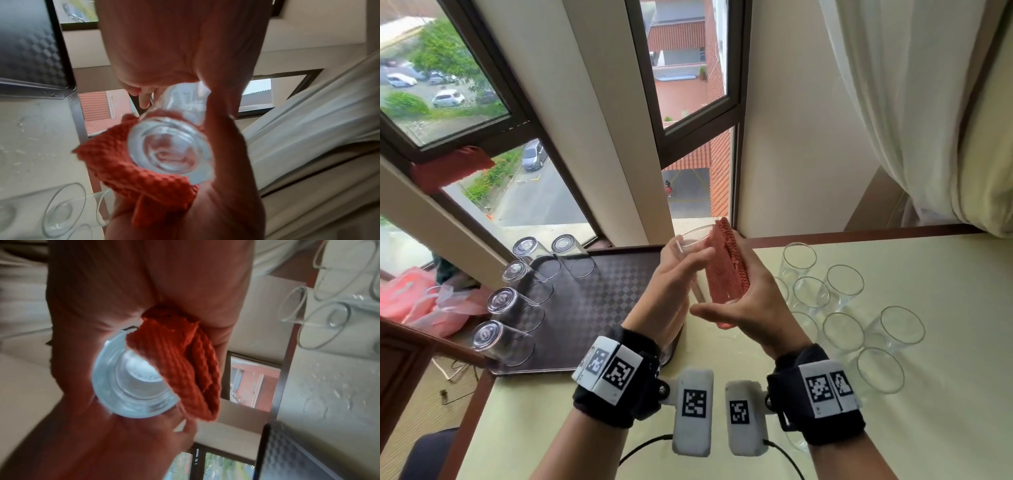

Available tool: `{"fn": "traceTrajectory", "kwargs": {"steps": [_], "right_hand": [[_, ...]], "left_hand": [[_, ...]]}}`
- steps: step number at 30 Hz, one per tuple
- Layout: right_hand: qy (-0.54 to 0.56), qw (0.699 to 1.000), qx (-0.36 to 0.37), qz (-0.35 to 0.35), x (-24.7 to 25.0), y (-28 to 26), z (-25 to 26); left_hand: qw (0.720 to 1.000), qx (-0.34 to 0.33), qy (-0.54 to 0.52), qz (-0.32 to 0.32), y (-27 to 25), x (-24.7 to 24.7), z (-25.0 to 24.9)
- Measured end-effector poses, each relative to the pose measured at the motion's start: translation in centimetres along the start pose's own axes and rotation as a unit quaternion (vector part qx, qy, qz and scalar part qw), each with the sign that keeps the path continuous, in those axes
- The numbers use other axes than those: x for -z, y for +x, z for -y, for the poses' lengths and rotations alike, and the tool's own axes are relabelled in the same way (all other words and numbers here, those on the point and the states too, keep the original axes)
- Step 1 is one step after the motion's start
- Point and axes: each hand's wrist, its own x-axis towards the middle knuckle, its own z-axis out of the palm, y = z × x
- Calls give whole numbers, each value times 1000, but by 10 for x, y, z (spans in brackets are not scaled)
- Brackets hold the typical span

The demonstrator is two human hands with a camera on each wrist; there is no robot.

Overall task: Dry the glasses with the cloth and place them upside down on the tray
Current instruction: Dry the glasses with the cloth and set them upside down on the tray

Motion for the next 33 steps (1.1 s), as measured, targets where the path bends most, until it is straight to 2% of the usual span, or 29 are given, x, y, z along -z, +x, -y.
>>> {"fn": "traceTrajectory", "kwargs": {"steps": [4, 8, 10, 13, 15, 17, 20, 23, 25, 28, 31, 33], "right_hand": [[113, 992, -27, 49, -2, -1, 11], [212, 973, -50, 78, -2, -1, 16], [183, 980, -43, 61, -1, 0, 19], [72, 997, 1, 19, -2, 3, 24], [22, 999, 29, 12, -7, 4, 22], [37, 999, 27, 18, -11, 5, 22], [135, 989, -14, 56, -10, 5, 24], [195, 977, -41, 77, -6, 5, 21], [184, 981, -38, 43, -8, 4, 20], [105, 994, 1, -16, -10, 4, 21], [74, 997, 20, -7, -8, 4, 21], [132, 991, -2, 21, -7, 6, 20]], "left_hand": [[999, 3, -29, -17, -7, -2, -4], [998, -23, -56, 20, -15, 2, -9], [998, -26, -54, 26, -19, 2, -17], [996, -28, -85, -11, -17, 5, -21], [995, -42, -88, 20, -18, -1, -25], [997, -44, -67, 18, -18, -7, -28], [996, -48, -78, -9, -16, -7, -27], [997, -31, -73, 2, -19, -4, -24], [997, -25, -70, -3, -19, -2, -23], [996, -26, -82, -15, -14, 0, -23], [998, -33, -53, 7, -13, -9, -28], [998, -34, -47, -7, -13, -13, -30]]}}
